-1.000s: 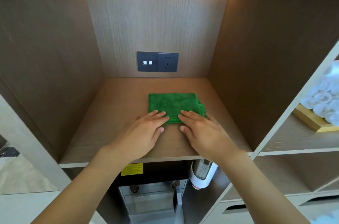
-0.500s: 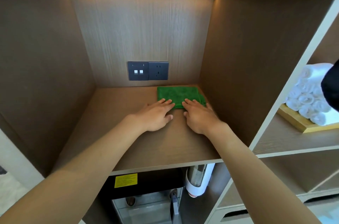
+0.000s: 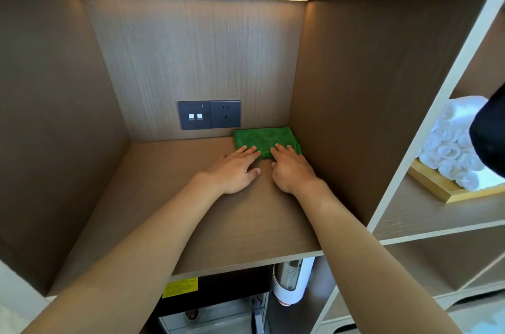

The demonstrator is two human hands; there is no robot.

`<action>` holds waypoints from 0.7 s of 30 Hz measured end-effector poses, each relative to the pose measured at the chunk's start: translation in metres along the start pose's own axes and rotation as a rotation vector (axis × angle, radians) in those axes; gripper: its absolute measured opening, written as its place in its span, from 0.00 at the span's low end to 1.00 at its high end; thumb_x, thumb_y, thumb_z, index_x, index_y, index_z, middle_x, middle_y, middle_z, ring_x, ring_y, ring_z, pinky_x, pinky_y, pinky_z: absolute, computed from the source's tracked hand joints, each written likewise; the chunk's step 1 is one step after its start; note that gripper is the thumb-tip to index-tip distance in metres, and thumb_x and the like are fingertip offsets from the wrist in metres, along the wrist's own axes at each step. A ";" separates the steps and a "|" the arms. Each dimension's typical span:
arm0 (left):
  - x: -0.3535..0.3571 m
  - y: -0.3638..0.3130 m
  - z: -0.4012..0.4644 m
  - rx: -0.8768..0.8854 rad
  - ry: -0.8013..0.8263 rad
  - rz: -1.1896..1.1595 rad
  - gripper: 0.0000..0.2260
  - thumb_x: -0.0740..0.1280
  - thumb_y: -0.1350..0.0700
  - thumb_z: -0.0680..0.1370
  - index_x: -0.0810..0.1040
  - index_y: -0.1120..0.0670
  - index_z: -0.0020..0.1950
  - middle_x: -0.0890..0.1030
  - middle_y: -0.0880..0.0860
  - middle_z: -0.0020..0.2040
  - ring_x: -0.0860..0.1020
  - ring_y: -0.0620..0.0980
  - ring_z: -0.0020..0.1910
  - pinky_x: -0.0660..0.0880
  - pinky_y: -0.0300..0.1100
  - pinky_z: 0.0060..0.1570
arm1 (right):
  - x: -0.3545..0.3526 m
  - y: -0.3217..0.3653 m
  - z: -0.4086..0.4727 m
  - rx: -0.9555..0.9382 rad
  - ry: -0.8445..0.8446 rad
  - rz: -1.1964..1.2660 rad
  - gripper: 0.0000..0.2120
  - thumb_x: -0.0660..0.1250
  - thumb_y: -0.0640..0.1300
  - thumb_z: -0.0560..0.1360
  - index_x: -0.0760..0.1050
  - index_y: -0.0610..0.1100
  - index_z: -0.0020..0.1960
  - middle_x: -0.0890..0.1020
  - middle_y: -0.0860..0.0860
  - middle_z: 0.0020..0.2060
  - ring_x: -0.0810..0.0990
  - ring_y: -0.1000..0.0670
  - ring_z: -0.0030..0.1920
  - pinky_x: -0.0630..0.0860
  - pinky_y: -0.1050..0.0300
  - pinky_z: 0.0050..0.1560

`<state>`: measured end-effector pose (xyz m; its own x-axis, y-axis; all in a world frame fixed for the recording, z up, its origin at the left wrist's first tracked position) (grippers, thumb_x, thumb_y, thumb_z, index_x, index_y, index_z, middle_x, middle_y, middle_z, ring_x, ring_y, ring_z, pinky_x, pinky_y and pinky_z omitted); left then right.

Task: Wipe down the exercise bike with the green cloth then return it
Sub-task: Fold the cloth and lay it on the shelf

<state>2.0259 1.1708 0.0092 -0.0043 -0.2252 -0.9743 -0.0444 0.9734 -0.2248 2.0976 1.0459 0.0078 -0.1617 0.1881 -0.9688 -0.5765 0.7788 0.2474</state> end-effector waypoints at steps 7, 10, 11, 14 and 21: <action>-0.002 0.002 -0.004 0.025 -0.134 -0.036 0.28 0.57 0.40 0.86 0.58 0.46 0.85 0.57 0.47 0.86 0.53 0.49 0.85 0.55 0.60 0.82 | 0.000 -0.002 -0.001 -0.018 -0.065 0.017 0.28 0.53 0.51 0.88 0.54 0.47 0.86 0.53 0.48 0.86 0.48 0.45 0.86 0.50 0.42 0.84; -0.011 0.010 -0.008 -0.010 -0.206 -0.068 0.28 0.60 0.41 0.85 0.64 0.49 0.84 0.62 0.50 0.84 0.58 0.52 0.84 0.58 0.58 0.81 | -0.001 -0.003 -0.002 -0.013 -0.086 0.033 0.29 0.54 0.55 0.87 0.56 0.47 0.85 0.55 0.48 0.86 0.51 0.45 0.85 0.52 0.42 0.84; -0.011 0.014 -0.010 -0.029 -0.197 -0.075 0.27 0.61 0.42 0.85 0.65 0.49 0.83 0.63 0.50 0.84 0.59 0.53 0.83 0.59 0.58 0.81 | -0.001 -0.004 -0.003 -0.011 -0.079 0.032 0.29 0.54 0.56 0.87 0.56 0.47 0.85 0.55 0.48 0.86 0.51 0.45 0.85 0.53 0.42 0.84; -0.011 0.019 -0.012 -0.056 -0.159 -0.093 0.27 0.62 0.43 0.85 0.66 0.48 0.83 0.63 0.48 0.84 0.62 0.52 0.83 0.61 0.55 0.80 | 0.000 -0.004 -0.002 -0.004 -0.065 0.025 0.29 0.54 0.56 0.87 0.57 0.47 0.85 0.56 0.48 0.85 0.52 0.45 0.85 0.54 0.42 0.83; -0.007 0.013 -0.013 -0.090 -0.106 -0.067 0.27 0.59 0.42 0.86 0.61 0.47 0.84 0.58 0.48 0.86 0.59 0.52 0.84 0.58 0.60 0.81 | 0.001 -0.004 -0.001 -0.003 -0.053 0.054 0.29 0.55 0.55 0.87 0.56 0.46 0.85 0.54 0.48 0.86 0.51 0.46 0.86 0.54 0.43 0.84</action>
<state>2.0120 1.1842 0.0137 0.1068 -0.2791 -0.9543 -0.1302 0.9476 -0.2917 2.0994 1.0424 0.0057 -0.1504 0.2615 -0.9534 -0.5707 0.7645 0.2997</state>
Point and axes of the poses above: each hand's wrist, its own z-axis towards the middle knuckle, its own x-axis out of the palm, y = z × x, the point moved 8 cm from there along z, towards the middle knuckle
